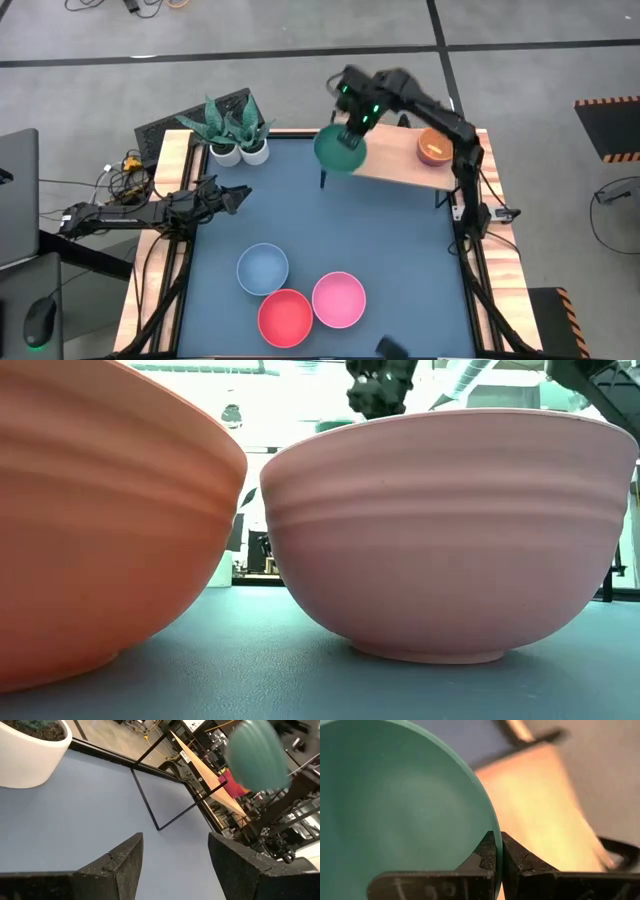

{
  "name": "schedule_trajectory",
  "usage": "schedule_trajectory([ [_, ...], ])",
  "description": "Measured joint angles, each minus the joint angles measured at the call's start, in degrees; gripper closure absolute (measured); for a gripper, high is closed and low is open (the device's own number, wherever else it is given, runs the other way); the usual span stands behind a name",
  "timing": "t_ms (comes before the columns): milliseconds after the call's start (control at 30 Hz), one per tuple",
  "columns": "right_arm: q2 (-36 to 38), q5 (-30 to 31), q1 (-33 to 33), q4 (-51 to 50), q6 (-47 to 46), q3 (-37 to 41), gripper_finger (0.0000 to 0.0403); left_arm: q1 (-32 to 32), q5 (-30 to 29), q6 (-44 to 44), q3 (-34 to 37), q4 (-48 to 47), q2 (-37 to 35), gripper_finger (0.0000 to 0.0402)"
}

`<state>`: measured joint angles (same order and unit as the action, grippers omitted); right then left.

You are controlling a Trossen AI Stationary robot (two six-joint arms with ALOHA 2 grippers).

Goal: Place and stack bowls onto a shelf
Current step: Put the big green bowl on the shelf

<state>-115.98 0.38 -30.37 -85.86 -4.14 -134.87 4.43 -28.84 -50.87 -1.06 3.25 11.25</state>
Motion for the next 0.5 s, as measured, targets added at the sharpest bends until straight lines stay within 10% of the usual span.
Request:
schedule_trajectory([
  [500, -1.59, -0.45, -13.37, -2.25, 0.20, 0.16, 0.0378, 0.01, -0.02, 0.30, 0.00, 0.00, 0.00, 0.0193],
])
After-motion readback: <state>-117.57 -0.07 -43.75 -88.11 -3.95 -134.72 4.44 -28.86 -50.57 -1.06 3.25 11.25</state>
